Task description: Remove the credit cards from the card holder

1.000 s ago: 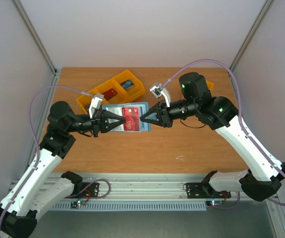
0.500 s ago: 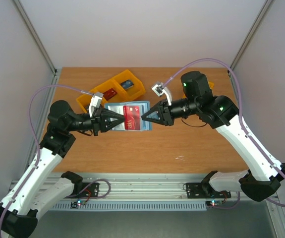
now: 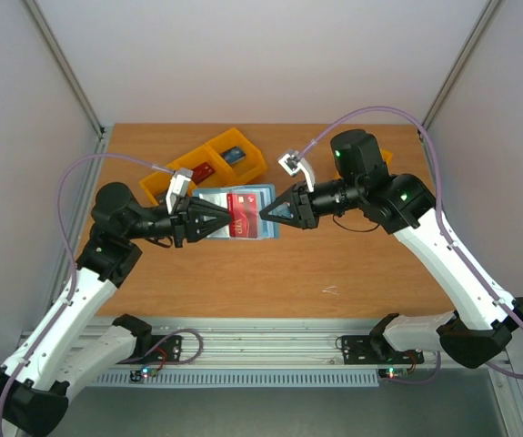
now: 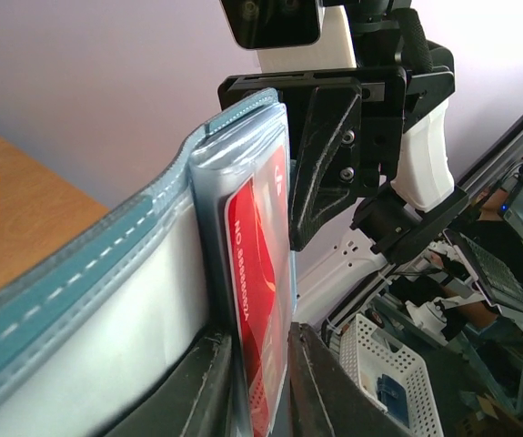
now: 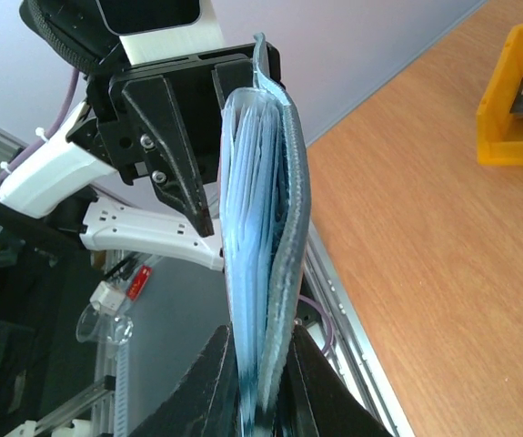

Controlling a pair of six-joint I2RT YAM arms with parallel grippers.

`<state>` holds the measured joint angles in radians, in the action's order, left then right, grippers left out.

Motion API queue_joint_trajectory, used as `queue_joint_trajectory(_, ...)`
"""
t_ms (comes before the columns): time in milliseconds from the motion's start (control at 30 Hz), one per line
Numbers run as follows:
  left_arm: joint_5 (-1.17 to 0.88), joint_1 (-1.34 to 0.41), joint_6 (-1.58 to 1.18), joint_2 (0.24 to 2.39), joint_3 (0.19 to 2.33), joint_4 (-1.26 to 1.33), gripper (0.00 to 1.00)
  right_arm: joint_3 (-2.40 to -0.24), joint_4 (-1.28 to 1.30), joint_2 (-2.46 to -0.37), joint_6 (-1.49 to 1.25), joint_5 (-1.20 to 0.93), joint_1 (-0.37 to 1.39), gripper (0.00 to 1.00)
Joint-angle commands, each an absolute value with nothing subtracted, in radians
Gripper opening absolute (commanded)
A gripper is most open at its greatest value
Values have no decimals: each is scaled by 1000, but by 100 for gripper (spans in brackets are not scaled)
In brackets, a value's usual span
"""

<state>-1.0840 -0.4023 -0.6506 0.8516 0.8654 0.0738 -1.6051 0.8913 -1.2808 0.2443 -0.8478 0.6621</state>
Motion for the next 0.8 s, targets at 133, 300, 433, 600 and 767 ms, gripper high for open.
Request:
queue_joint_trajectory(133,-1078,-413,-647,858,874,123,1,-1624,886,-1277,249,-881,658,1)
queue_joint_trajectory(300,-1074,-406,-639,846,872,86,0,-1618,915,-1256,278,-851,658,1)
queue_joint_trajectory(433,-1072,-389,-635,838,865,69,0,-1616,966,-1235,308,-815,652,1)
queue_joint_trajectory(600,-1076,-379,-638,835,859,71,0,-1597,990,-1210,319,-802,635,1)
queue_joint_trajectory(767,-1086,-374,-637,828,857,63,0,-1591,1008,-1195,330,-793,616,1)
